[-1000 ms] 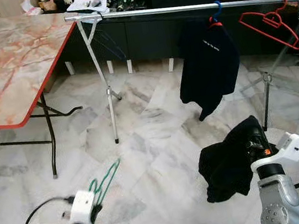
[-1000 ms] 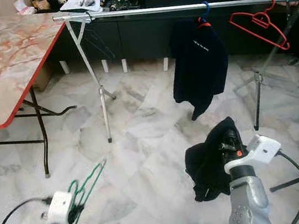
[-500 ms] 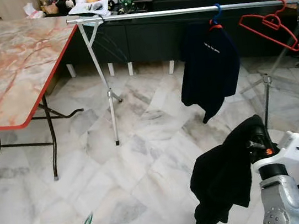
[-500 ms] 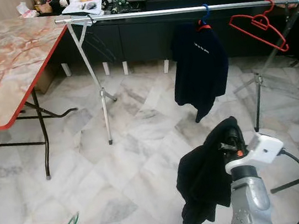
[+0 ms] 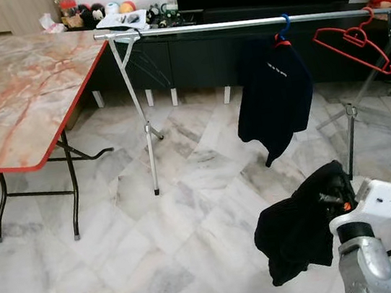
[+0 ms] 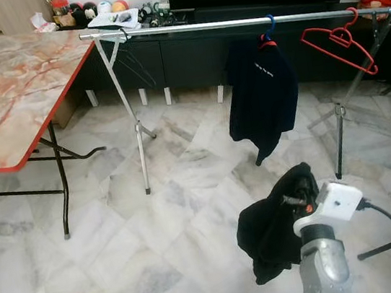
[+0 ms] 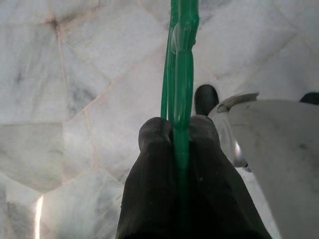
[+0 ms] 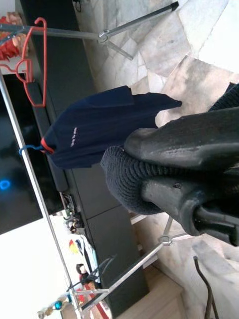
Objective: Hang hanger
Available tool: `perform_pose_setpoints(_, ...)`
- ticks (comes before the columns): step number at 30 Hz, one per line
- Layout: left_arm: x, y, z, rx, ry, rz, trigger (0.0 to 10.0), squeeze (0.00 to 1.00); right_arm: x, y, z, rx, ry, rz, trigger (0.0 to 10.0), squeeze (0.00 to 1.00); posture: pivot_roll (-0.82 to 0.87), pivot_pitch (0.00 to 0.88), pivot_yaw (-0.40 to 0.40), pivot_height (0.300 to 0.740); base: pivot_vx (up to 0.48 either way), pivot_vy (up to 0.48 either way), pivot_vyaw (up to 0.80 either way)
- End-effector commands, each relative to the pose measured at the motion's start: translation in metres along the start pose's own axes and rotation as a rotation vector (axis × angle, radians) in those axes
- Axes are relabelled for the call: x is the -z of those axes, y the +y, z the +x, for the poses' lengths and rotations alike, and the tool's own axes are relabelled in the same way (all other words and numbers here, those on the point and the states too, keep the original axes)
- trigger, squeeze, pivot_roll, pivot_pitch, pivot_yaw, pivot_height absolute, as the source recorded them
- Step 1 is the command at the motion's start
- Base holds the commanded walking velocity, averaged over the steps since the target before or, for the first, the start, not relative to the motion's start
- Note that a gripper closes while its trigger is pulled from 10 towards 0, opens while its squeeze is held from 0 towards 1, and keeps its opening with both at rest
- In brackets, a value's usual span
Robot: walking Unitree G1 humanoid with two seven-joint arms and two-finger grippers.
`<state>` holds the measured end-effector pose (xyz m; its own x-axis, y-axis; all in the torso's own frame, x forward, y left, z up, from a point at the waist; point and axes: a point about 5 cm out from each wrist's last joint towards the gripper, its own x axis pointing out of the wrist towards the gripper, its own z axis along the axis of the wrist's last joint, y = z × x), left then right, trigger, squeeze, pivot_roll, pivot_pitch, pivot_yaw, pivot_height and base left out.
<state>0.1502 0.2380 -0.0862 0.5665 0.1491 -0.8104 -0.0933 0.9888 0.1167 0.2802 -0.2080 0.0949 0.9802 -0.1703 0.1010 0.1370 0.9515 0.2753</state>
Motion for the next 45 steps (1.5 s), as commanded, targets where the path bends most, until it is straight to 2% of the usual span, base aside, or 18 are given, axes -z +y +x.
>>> perform_pose_setpoints(1, 0.013, 0.003, -0.003, -0.003, 0.055, 0.016, 10.0, 0.00, -0.014, 0.008, 0.002, -0.018, -0.075, -0.011, 10.0, 0.00, -0.02, 0.057, -0.007, 0.740, 0.000, 0.480, 0.00)
perform_pose_setpoints(10, 0.014, -0.001, -0.002, 0.010, 0.073, 0.013, 10.0, 0.00, -0.017, 0.008, 0.004, -0.010, -0.089, -0.041, 10.0, 0.00, -0.02, 0.052, -0.006, 0.740, 0.000, 0.480, 0.00)
perform_pose_setpoints(22, 0.008, -0.003, 0.000, 0.022, 0.070, 0.011, 10.0, 0.00, -0.021, 0.013, 0.007, -0.015, -0.109, -0.081, 10.0, 0.00, -0.03, 0.084, -0.001, 0.740, 0.000, 0.480, 0.00)
perform_pose_setpoints(33, 0.006, -0.005, 0.001, 0.033, 0.075, 0.016, 10.0, 0.00, -0.022, 0.011, 0.010, -0.002, -0.108, -0.106, 10.0, 0.00, -0.04, 0.102, 0.001, 0.740, 0.000, 0.479, 0.00)
perform_pose_setpoints(45, 0.011, -0.008, 0.000, 0.029, 0.089, 0.002, 10.0, 0.00, -0.026, 0.013, 0.014, -0.019, -0.114, -0.130, 10.0, 0.00, -0.04, 0.116, -0.007, 0.740, 0.000, 0.477, 0.00)
